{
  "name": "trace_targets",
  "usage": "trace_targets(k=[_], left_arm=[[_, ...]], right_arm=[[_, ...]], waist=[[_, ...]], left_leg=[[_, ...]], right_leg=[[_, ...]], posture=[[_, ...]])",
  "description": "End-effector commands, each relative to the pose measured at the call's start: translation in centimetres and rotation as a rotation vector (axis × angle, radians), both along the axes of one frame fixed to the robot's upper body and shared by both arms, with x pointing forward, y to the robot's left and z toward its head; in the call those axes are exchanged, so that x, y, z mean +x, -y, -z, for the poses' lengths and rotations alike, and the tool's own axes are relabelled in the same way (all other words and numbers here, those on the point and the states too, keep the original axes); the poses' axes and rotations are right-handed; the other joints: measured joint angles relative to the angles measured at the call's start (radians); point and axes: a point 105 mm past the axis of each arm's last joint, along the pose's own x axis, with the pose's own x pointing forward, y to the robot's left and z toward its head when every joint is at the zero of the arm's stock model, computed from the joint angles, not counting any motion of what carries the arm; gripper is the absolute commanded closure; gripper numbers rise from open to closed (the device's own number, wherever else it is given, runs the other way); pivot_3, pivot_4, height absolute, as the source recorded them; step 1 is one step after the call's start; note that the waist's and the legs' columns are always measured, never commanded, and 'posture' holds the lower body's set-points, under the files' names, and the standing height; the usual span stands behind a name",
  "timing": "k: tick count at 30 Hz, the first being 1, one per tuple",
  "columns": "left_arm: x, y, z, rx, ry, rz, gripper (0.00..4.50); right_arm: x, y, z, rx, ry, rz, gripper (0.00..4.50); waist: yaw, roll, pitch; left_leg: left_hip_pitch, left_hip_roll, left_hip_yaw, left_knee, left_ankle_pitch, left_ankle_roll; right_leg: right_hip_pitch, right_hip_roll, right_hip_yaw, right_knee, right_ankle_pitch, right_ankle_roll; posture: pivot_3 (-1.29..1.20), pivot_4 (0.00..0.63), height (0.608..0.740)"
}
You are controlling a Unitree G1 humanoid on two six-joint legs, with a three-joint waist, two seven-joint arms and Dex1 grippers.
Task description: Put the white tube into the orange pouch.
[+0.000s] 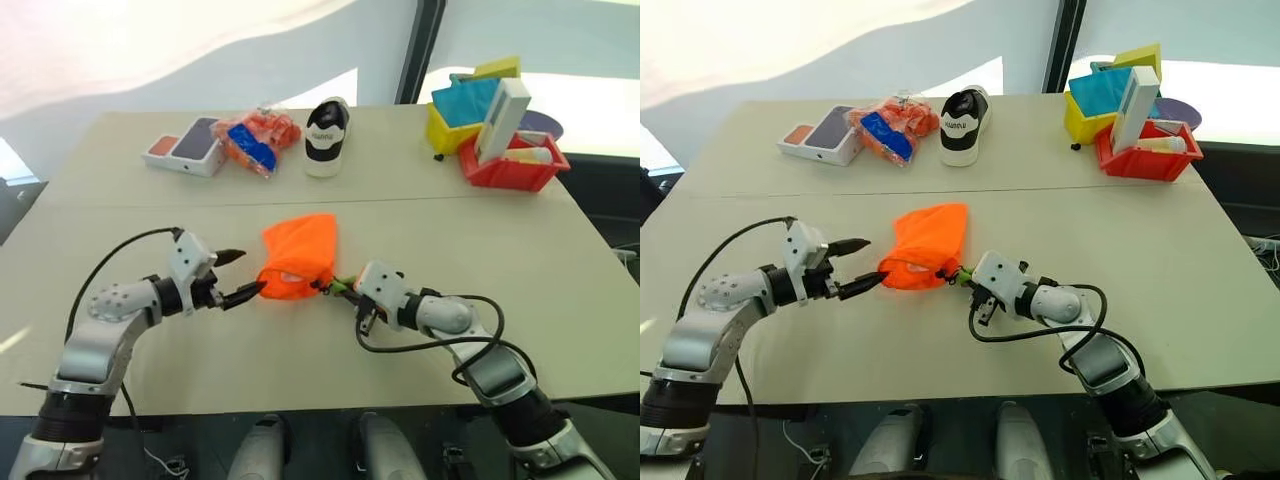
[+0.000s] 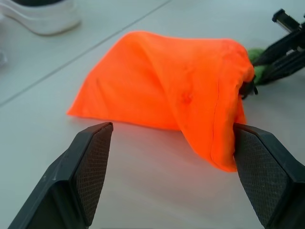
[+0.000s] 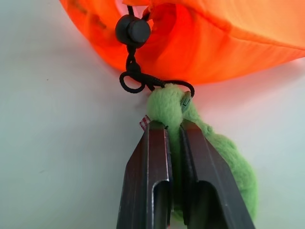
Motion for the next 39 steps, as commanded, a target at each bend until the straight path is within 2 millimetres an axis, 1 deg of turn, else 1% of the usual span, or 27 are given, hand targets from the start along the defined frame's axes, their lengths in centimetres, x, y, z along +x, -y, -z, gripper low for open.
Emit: trace_targets(k=[1,4,7,9,13,16,19,22,24,27,32,39], left_arm=[[-0.1,0.4,-2.2,0.003,0.072,0.038,0.49],[0.0,1.4,-2.7,0.01,0.088,0.089,0.49],[0.1,2.5,-3.1,0.027,0.104,0.146,0.49],[0.1,3.6,-3.2,0.054,0.115,0.21,0.49],[0.1,5.1,-2.8,0.133,0.146,0.307,0.49],[0.6,7.3,-3.3,0.139,0.185,0.395,0.49],[1.0,8.3,-3.2,0.16,0.207,0.437,0.49],[1.5,9.1,-2.5,0.215,0.23,0.477,0.49],[1.6,9.7,-2.2,0.218,0.237,0.504,0.49],[1.6,10.7,-2.2,0.209,0.254,0.538,0.49],[1.3,11.9,-1.8,0.223,0.278,0.592,0.49],[0.4,14.1,-1.5,0.233,0.305,0.658,0.49]], right_arm=[[-0.6,1.9,-1.7,0.025,0.028,0.013,4.41],[-1.5,3.5,-2.5,0.038,0.018,0.021,4.41],[-2.1,4.5,-2.9,0.043,0.011,0.032,4.41],[-2.2,4.8,-3.1,0.051,0.012,0.046,4.41],[-2.2,4.9,-3.5,0.078,0.012,0.059,4.41],[-2.7,5.4,-4.1,0.124,-0.005,0.065,4.41],[-3.2,6.0,-4.3,0.151,-0.021,0.076,4.41],[-3.8,6.6,-4.7,0.194,-0.04,0.09,4.41],[-4.1,6.9,-5.0,0.23,-0.048,0.1,4.41],[-4.5,7.2,-5.4,0.258,-0.053,0.108,4.41],[-4.7,6.9,-5.9,0.289,-0.053,0.109,4.41],[-4.4,6.7,-6.1,0.291,-0.048,0.117,4.41]], waist=[[0.001,0.0,0.0],[0.001,0.0,0.0],[-0.003,-0.001,0.0],[-0.003,-0.001,0.0],[-0.003,-0.001,0.0],[0.003,-0.001,0.001],[0.002,-0.001,0.001],[0.001,-0.002,0.001],[-0.003,-0.002,0.001],[-0.001,-0.002,0.001],[-0.001,-0.002,0.001],[0.001,-0.002,0.001]], left_leg=[[0.0,0.0,0.0,0.0,0.0,0.0],[-0.001,-0.001,0.0,0.0,0.0,0.0],[-0.001,0.0,0.0,0.0,0.0,0.0],[0.0,0.0,0.0,0.0,0.0,0.0],[0.0,0.0,0.001,0.0,0.0,0.0],[0.0,0.0,0.0,0.0,0.0,0.0],[-0.002,-0.001,0.0,0.002,0.0,0.0],[-0.002,-0.001,0.0,0.002,0.0,0.0],[-0.001,-0.001,0.0,0.001,0.0,0.0],[-0.001,-0.001,0.0,0.001,0.0,0.0],[-0.001,-0.001,0.0,0.001,0.0,0.0],[-0.001,-0.001,0.0,0.002,0.0,0.0]], right_leg=[[0.0,0.0,0.0,0.0,0.0,0.001],[0.0,0.0,0.0,-0.001,0.0,0.001],[0.0,0.0,0.0,0.0,0.0,0.001],[0.0,0.001,0.0,0.0,0.0,0.001],[0.0,0.001,0.0,0.0,0.0,0.001],[0.0,0.001,0.0,0.0,0.0,0.001],[0.0,0.001,0.0,0.0,0.0,0.002],[0.0,0.0,0.0,0.0,0.0,0.002],[0.0,0.001,0.0,0.0,0.0,0.002],[0.0,0.001,0.0,0.001,0.0,0.002],[0.0,0.001,0.0,0.001,0.0,0.002],[0.001,0.001,0.0,0.001,0.0,0.002]], posture=[[0.0,0.15,0.74],[0.0,0.15,0.74],[0.0,0.15,0.74],[0.0,0.15,0.74],[0.0,0.15,0.74],[0.0,0.15,0.74],[0.0,0.15,0.74],[0.0,0.15,0.74],[0.0,0.15,0.74],[0.0,0.15,0.74],[0.0,0.15,0.74],[0.0,0.15,0.74]])
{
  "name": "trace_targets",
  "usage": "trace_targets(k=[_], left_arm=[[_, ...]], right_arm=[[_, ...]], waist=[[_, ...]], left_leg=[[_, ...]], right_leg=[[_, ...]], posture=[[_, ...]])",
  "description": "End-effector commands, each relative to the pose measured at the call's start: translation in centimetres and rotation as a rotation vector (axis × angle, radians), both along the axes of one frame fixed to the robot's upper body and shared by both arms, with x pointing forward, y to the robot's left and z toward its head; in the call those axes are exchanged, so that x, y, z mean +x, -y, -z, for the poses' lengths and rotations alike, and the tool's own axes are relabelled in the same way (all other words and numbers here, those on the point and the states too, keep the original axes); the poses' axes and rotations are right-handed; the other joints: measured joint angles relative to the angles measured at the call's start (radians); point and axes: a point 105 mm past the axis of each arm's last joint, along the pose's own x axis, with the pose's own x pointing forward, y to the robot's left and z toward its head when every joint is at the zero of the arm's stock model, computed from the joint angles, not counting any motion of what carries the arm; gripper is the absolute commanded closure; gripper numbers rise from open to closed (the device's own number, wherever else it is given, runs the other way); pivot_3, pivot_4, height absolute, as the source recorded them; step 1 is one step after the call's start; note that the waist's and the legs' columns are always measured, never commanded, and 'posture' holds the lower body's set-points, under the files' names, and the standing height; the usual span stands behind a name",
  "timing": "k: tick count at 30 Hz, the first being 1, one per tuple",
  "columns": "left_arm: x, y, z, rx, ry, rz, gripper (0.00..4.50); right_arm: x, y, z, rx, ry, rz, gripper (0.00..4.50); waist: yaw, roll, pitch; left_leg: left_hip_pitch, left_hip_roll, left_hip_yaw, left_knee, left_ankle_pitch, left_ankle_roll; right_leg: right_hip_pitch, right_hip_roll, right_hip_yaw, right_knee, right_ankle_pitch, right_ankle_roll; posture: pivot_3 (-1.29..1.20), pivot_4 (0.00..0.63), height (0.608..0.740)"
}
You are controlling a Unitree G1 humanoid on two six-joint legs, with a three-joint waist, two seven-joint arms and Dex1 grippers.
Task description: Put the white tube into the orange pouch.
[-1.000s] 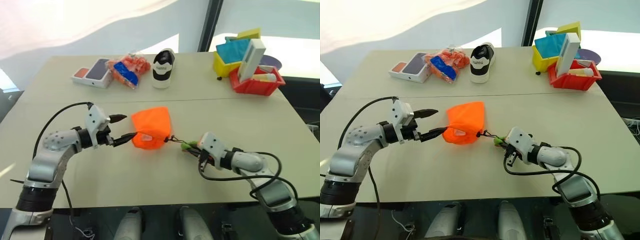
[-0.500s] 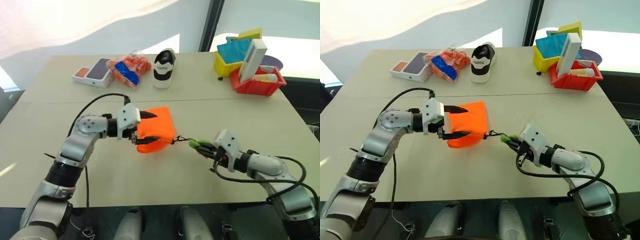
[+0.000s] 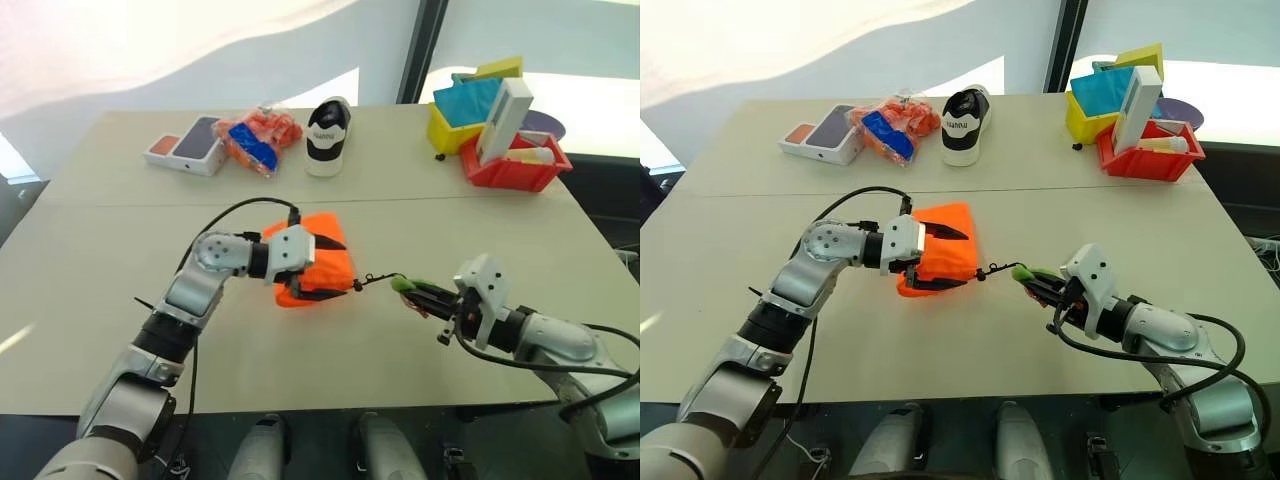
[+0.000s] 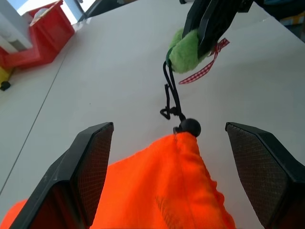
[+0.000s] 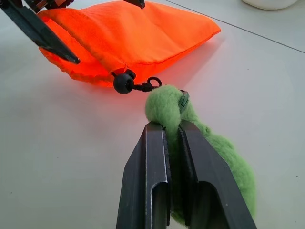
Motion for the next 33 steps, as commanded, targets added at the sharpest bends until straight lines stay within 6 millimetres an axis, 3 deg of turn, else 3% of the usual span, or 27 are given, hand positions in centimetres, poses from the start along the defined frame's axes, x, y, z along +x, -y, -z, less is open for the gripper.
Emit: trace_targets(k=[1,10,33], left_arm=[[-0.5,1.3,-0.5,0.008,0.073,0.032,0.49],[0.1,2.7,0.1,-0.06,0.078,-0.114,0.49],[-0.8,2.9,2.2,-0.096,-0.076,-0.268,0.49]], right_arm=[[-0.1,-0.6,-1.4,0.008,0.051,-0.021,4.41],[0.2,-0.4,-1.4,0.016,0.05,-0.007,4.41],[0.3,0.3,-1.1,0.054,0.038,0.025,4.41]], waist=[[0.0,0.0,0.0],[-0.001,0.0,0.0],[0.0,0.0,0.0]], left_leg=[[0.0,0.0,0.0,0.0,0.0,0.0],[0.0,0.0,0.0,0.0,0.0,0.0],[0.002,0.0,0.0,0.0,0.0,0.0]], right_leg=[[0.0,0.0,0.0,0.0,0.0,0.0],[0.0,0.0,0.0,0.0,0.0,0.0],[0.001,0.0,0.0,0.001,0.0,0.001]], posture=[[0.0,0.15,0.74],[0.0,0.15,0.74],[0.0,0.15,0.74]])
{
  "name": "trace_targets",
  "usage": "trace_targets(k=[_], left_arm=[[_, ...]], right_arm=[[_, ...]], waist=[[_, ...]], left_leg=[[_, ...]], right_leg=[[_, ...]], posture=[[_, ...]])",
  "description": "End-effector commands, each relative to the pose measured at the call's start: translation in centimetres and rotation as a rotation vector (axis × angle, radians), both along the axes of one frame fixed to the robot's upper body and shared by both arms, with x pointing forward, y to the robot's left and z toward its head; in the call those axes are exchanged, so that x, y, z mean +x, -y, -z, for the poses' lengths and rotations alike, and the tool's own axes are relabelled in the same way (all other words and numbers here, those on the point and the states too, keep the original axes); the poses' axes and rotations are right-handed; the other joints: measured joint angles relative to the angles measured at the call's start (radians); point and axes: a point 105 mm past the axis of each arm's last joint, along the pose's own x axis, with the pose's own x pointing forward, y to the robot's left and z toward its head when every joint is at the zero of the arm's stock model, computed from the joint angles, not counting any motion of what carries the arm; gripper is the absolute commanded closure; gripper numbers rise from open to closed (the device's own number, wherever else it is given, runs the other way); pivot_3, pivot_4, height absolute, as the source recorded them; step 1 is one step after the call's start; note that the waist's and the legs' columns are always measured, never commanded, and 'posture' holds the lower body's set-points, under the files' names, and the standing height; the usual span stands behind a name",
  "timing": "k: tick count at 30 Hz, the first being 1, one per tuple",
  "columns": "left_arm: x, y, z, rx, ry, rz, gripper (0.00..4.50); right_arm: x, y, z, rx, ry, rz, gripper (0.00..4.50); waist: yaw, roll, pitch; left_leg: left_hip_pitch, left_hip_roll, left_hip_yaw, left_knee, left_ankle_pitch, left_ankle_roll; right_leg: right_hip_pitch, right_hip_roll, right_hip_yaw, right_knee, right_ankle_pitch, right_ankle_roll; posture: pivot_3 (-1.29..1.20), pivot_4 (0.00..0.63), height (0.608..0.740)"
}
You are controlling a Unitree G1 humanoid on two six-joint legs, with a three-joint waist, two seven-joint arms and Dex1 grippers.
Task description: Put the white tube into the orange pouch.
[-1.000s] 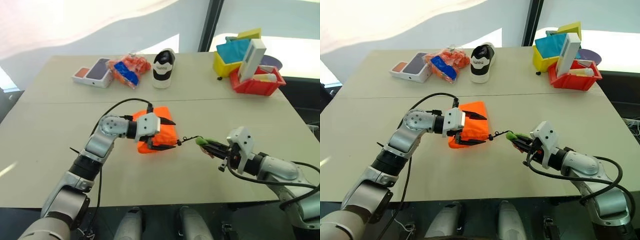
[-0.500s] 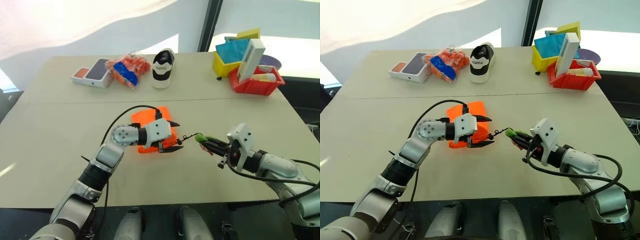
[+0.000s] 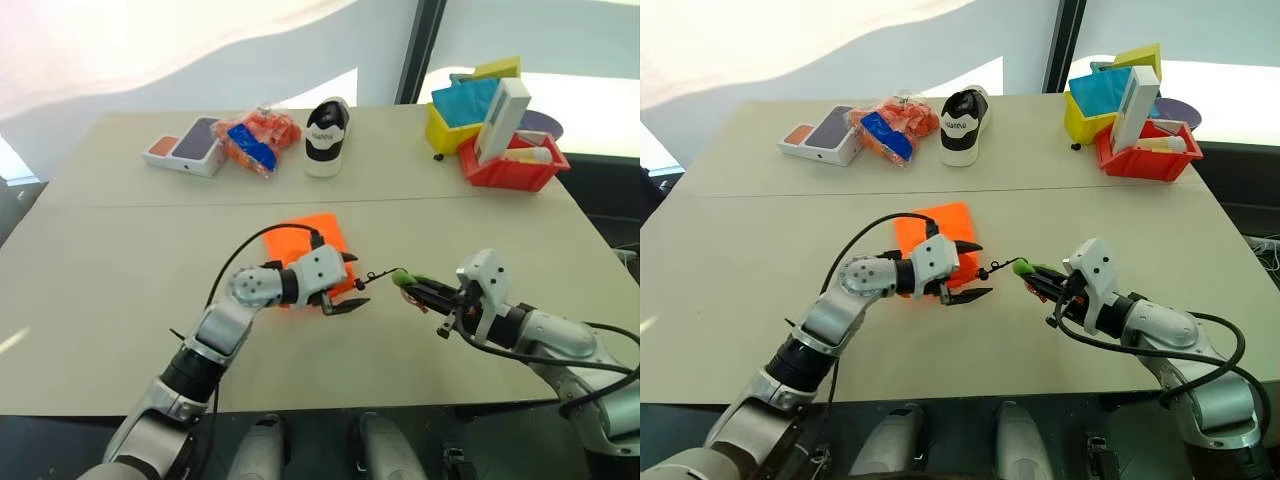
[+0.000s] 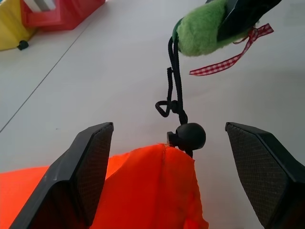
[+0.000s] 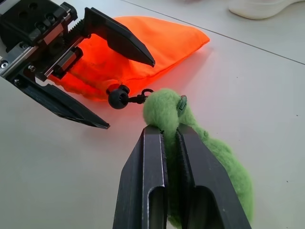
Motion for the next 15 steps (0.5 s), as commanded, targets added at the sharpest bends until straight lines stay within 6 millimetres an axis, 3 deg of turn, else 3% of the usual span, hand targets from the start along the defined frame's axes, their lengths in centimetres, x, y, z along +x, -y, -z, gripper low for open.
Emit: trace_targets(k=[1,7,8,10,15], left_arm=[[-0.21,0.18,-0.95,-0.02,0.021,-0.001,0.49],[-0.31,0.06,-0.46,0.004,-0.011,0.005,0.49],[-0.38,0.05,-0.44,0.006,-0.012,0.011,0.74],[-0.42,0.03,-0.49,0.007,-0.01,0.017,1.4],[-0.34,0.01,-0.63,0.004,0.002,0.013,3.97]], right_arm=[[-0.01,0.2,-0.83,0.013,0.044,0.005,4.41],[0.08,0.4,-0.59,0.008,0.044,0.008,4.41],[0.11,0.42,-0.59,0.008,0.046,0.009,4.47],[0.16,0.42,-0.57,0.008,0.047,0.01,4.5],[0.07,0.4,-0.37,0.005,0.044,0.008,4.5]], waist=[[0.0,0.0,0.0],[0.0,0.0,0.0],[0.0,0.0,0.0],[0.0,0.0,0.0],[0.0,0.0,0.0]], left_leg=[[0.0,0.0,0.0,0.0,0.0,0.0],[0.0,0.0,0.0,0.0,0.0,0.0],[0.0,0.0,0.0,0.0,0.0,0.0],[0.001,0.0,0.0,0.0,0.0,0.0],[0.001,0.0,0.0,0.0,0.0,0.0]], right_leg=[[0.0,0.0,0.0,0.0,0.0,0.0],[0.0,0.0,0.0,0.0,0.0,0.0],[0.0,0.0,0.0,0.0,0.0,0.0],[0.001,0.0,0.0,0.0,0.0,0.0],[0.001,0.0,0.0,0.0,0.0,0.0]], posture=[[0.0,0.15,0.74],[0.0,0.15,0.74],[0.0,0.15,0.74],[0.0,0.15,0.74],[0.0,0.15,0.74]])
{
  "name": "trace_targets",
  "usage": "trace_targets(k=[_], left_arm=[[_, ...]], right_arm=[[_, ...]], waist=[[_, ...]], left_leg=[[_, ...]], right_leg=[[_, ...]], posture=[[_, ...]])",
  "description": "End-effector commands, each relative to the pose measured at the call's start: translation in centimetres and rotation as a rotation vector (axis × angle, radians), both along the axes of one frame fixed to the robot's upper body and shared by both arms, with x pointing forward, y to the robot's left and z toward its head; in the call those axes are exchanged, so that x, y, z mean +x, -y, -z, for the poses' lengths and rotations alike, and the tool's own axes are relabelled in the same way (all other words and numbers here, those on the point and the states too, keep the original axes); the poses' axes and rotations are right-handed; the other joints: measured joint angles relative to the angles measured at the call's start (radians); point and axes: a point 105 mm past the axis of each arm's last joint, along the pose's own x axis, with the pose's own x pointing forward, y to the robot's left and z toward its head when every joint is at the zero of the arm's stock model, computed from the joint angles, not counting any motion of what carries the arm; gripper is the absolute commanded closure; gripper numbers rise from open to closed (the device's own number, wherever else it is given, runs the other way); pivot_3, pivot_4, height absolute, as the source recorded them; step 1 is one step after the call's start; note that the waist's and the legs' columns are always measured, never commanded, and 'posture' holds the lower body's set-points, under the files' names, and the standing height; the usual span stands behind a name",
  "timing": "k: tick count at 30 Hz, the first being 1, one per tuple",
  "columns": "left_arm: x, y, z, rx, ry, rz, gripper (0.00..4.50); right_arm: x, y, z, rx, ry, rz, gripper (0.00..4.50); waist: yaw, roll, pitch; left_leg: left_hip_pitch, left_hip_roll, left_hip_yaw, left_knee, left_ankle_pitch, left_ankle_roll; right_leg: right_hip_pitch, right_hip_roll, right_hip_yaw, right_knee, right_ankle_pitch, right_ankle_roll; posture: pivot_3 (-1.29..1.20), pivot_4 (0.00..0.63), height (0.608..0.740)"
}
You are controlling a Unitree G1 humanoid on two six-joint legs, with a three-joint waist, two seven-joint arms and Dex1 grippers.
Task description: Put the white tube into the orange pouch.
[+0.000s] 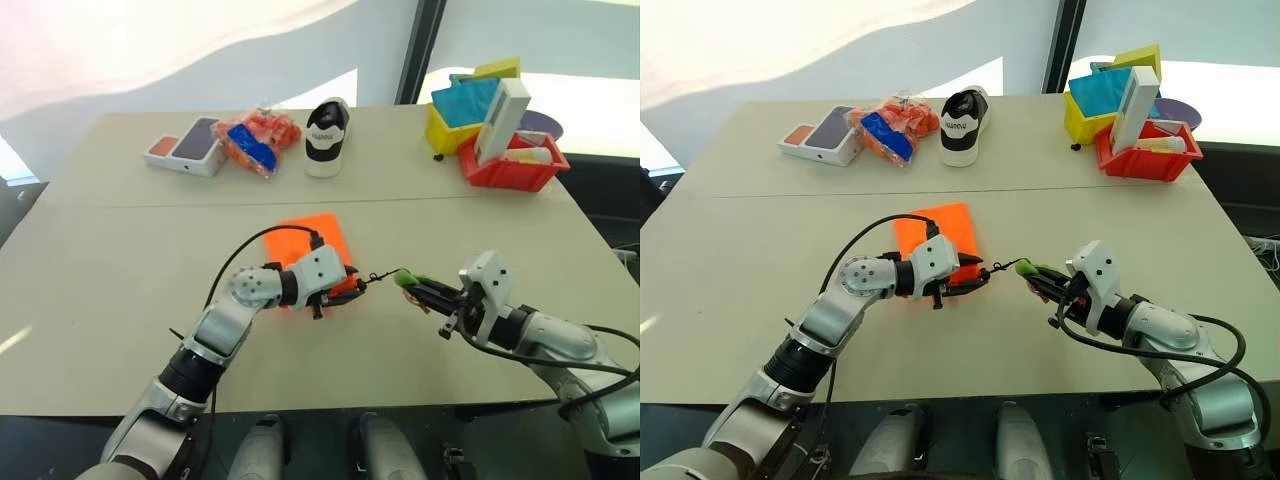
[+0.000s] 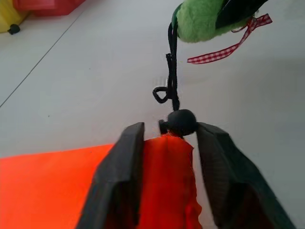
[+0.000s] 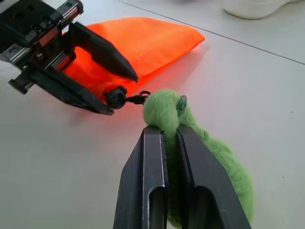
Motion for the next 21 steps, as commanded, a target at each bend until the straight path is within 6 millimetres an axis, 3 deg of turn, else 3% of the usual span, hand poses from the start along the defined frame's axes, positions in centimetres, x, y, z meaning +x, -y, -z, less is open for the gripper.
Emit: trace_targets(k=[1,11,14,17,21], left_arm=[[-0.2,0.3,-1.1,-0.026,0.038,0.013,4.44],[0.2,-0.5,-1.3,-0.05,0.023,-0.013,4.44],[0.1,-1.2,-1.9,-0.119,-0.059,0.008,4.44],[-0.1,-1.8,-2.8,-0.182,-0.129,0.033,3.53],[-0.2,-2.4,-3.1,-0.176,-0.126,0.055,1.51]], right_arm=[[0.0,0.0,-0.7,0.0,0.038,-0.003,4.5],[-0.1,0.1,-0.6,-0.011,0.036,-0.001,4.5],[0.0,0.1,-0.8,-0.013,0.039,-0.001,4.5],[0.0,0.0,-0.9,-0.014,0.041,-0.005,4.5],[-0.1,-0.1,-0.9,-0.014,0.038,-0.013,4.5]], waist=[[0.0,0.0,0.0],[0.0,0.0,0.0],[-0.001,0.0,0.0],[-0.001,0.0,0.0],[0.0,0.0,0.0]], left_leg=[[0.0,0.0,0.0,0.0,0.0,0.0],[0.0,0.0,0.0,0.0,0.0,0.0],[0.0,0.0,0.0,0.0,0.0,0.0],[0.0,0.0,0.0,0.0,0.0,0.0],[0.0,0.0,0.0,0.0,0.0,0.0]], right_leg=[[0.0,0.0,0.0,0.0,0.0,0.0],[0.0,0.0,0.0,0.0,0.0,0.0],[0.0,0.0,0.0,0.0,0.0,0.0],[0.0,0.0,0.0,0.0,0.0,0.0],[0.0,0.0,0.0,0.0,0.0,0.0]], posture=[[0.0,0.15,0.74],[0.0,0.15,0.74],[0.0,0.15,0.74],[0.0,0.15,0.74],[0.0,0.15,0.74]])
